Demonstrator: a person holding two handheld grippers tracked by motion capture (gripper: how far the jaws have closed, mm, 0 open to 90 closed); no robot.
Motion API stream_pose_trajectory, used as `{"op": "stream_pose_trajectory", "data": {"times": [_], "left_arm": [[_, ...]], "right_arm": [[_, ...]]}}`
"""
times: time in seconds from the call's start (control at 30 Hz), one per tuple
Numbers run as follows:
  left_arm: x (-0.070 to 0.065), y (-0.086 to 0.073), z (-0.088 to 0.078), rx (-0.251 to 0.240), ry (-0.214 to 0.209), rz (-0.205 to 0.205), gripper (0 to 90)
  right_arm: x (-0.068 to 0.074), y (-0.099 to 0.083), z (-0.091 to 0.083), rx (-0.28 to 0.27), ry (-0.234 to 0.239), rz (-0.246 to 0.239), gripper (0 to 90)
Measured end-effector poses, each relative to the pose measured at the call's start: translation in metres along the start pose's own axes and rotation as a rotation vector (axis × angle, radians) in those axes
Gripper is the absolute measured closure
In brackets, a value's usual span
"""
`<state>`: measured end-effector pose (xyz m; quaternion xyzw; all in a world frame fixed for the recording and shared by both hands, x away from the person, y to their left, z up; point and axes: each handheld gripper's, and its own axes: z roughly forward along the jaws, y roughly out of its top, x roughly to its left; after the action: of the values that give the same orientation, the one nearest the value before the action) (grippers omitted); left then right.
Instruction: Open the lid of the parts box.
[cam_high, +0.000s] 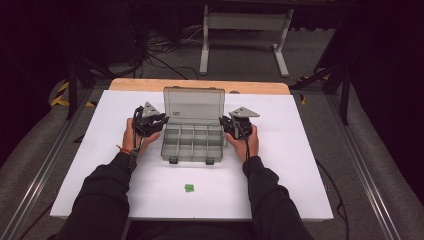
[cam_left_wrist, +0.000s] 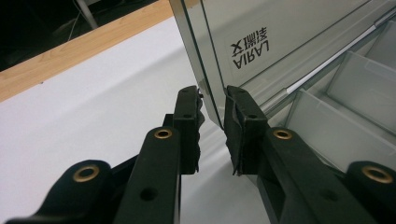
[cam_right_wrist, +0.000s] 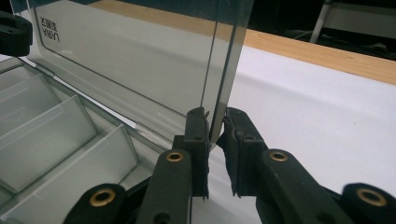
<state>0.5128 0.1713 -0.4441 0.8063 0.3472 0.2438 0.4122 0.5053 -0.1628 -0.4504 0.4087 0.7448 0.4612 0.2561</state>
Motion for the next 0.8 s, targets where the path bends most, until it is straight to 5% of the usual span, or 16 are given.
{"op": "stream_pose_trajectory", "data": {"times": [0.8], "left_arm": [[0.0,-0.0011,0.0037,0.02,0.008,-0.007,75.0]], "right_arm": [[-0.002,0.0022,0.0066,0.048,-0.007,0.015,79.8]]}}
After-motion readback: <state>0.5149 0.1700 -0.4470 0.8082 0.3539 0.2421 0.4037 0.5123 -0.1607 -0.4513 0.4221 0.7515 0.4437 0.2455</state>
